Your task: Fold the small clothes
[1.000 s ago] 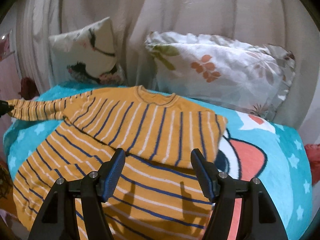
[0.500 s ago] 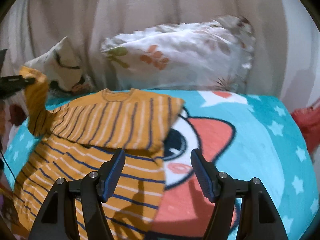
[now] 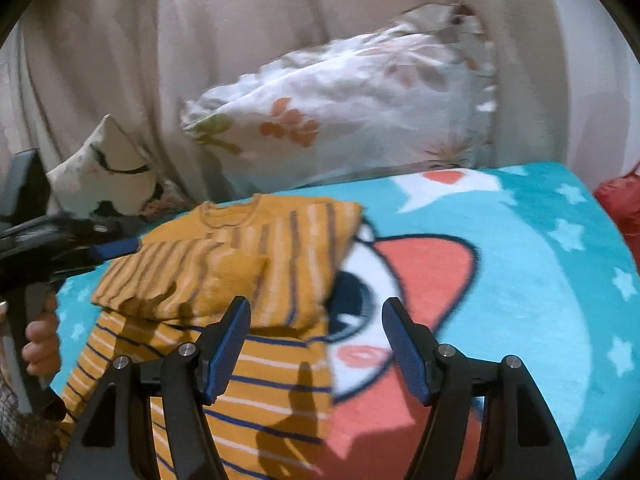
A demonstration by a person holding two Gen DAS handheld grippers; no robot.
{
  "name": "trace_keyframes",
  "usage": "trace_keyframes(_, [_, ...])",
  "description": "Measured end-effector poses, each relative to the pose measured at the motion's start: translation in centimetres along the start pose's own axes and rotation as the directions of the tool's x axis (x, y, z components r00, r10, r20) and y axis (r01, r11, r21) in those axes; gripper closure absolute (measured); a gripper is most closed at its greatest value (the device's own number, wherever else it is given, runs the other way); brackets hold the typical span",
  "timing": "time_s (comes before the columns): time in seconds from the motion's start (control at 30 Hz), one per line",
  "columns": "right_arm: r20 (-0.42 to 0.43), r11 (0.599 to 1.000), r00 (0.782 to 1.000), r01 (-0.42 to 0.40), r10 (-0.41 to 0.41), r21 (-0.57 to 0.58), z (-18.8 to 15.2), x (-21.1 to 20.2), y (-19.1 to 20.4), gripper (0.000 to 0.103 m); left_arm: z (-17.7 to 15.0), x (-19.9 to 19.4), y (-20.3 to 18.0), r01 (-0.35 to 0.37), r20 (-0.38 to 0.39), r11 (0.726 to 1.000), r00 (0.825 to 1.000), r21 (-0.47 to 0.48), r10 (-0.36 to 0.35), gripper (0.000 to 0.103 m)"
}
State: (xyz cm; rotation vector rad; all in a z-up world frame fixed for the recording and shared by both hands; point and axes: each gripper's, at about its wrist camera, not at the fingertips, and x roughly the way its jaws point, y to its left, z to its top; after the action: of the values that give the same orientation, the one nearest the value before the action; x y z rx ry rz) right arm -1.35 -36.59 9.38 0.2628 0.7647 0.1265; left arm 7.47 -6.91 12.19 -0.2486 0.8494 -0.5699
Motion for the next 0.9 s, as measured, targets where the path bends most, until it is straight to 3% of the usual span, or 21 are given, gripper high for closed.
trace_keyframes(0.07, [-0.022, 0.999, 0.999, -0.042, 0.042, -0.006, 0.3, 1.4, 1.2, 0.03, -0.9, -2.6, 1.0, -0.088, 0.03, 0.996, 0.996, 0.025, 0.087, 0.029])
trace_keyframes(0.17, [-0.064, 0.996, 0.994, -0.088, 0.089, 0.019, 0.8, 3.9, 2.2, 0.03, -2.8, -5.6, 2.8, -0.265, 0.067, 0.962, 0.963, 0.07, 0.261, 0.029])
trace_keyframes(0.23, [-0.092, 0.993, 0.989, -0.111, 0.115, 0.047, 1.3, 5.8, 2.5, 0.03, -4.1, -7.4, 4.7, -0.323, 0.068, 0.944, 0.945, 0.063, 0.319, 0.029])
trace_keyframes(0.4, [-0.193, 0.997, 0.978, -0.074, 0.079, 0.031, 2.3, 11.2, 4.2, 0.03, -7.4, -12.1, 10.2, -0.363, 0.036, 0.931, 0.931, -0.04, 0.364, 0.029])
trace_keyframes(0.43, [-0.221, 0.998, 0.973, -0.068, 0.069, 0.013, 2.3, 12.2, 4.7, 0.036, -8.0, -13.0, 11.0, -0.376, 0.034, 0.925, 0.925, -0.059, 0.378, 0.029])
trace_keyframes(0.47, [-0.241, 0.997, 0.968, -0.075, 0.071, -0.008, 2.2, 12.8, 5.2, 0.049, -8.6, -13.8, 12.0, -0.389, 0.028, 0.918, 0.919, -0.081, 0.392, 0.029])
trace_keyframes(0.5, [-0.262, 0.995, 0.962, -0.091, 0.079, -0.032, 2.1, 13.2, 5.6, 0.081, -9.2, -14.7, 13.0, -0.396, 0.023, 0.912, 0.916, -0.107, 0.401, 0.028])
trace_keyframes(0.6, [-0.256, 0.99, 0.961, -0.124, 0.103, -0.065, 2.7, 12.6, 5.8, 0.087, -10.6, -15.6, 15.0, -0.397, 0.011, 0.904, 0.915, -0.159, 0.404, 0.024])
trace_keyframes(0.67, [-0.228, 0.994, 0.97, -0.095, 0.081, -0.048, 3.5, 11.9, 4.7, 0.089, -11.3, -15.0, 16.0, -0.402, -0.005, 0.899, 0.913, -0.175, 0.407, 0.024])
trace_keyframes(0.73, [-0.199, 0.999, 0.979, 0.026, -0.034, -0.044, 4.2, 11.8, 3.5, 0.101, -12.1, -14.2, 17.2, -0.397, -0.036, 0.896, 0.916, -0.2, 0.399, 0.024])
trace_keyframes(0.8, [-0.167, 0.981, 0.967, 0.181, -0.191, -0.076, 4.3, 12.0, 2.4, 0.101, -12.6, -13.0, 17.7, -0.377, -0.06, 0.9, 0.926, -0.219, 0.374, 0.024])
trace_keyframes(0.83, [-0.175, 0.977, 0.961, 0.204, -0.212, -0.067, 4.2, 12.1, 1.7, 0.101, -12.9, -12.4, 17.8, -0.364, -0.068, 0.904, 0.931, -0.224, 0.359, 0.024])
trace_keyframes(0.9, [-0.195, 0.99, 0.971, 0.14, -0.138, -0.002, 3.8, 11.5, 0.8, 0.098, -13.4, -11.5, 17.9, -0.351, -0.084, 0.908, 0.936, -0.229, 0.341, 0.024])
